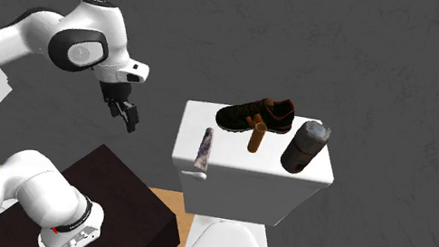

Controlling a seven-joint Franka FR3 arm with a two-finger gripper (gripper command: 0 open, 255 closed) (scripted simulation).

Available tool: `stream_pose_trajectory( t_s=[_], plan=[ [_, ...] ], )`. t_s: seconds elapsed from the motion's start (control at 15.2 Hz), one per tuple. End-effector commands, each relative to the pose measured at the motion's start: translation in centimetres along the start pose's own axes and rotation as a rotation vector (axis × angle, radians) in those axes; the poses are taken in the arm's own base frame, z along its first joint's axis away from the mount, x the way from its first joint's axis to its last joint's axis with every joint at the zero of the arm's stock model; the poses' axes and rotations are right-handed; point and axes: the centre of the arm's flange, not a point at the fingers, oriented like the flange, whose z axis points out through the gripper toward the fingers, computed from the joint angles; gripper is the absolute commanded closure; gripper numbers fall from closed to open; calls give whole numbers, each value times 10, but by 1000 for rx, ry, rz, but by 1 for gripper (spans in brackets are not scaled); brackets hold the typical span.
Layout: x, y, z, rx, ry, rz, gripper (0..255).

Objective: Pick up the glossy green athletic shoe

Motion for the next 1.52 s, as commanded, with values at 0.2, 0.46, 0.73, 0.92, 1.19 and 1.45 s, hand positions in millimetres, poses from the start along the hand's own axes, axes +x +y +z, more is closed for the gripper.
stream_pose_trajectory(
  t_s=[0.2, 0.46, 0.73, 0.92, 1.19, 1.45],
  plan=[
    [35, 10, -7, 6, 19, 76, 0],
    [80, 27, -17, 14, 45, 178, 0],
    [123, 49, -28, 23, 70, 280, 0],
    [153, 68, -37, 29, 89, 356, 0],
    [190, 97, -50, 37, 115, 458, 0],
    [225, 130, -63, 45, 140, 559, 0]
  ],
)
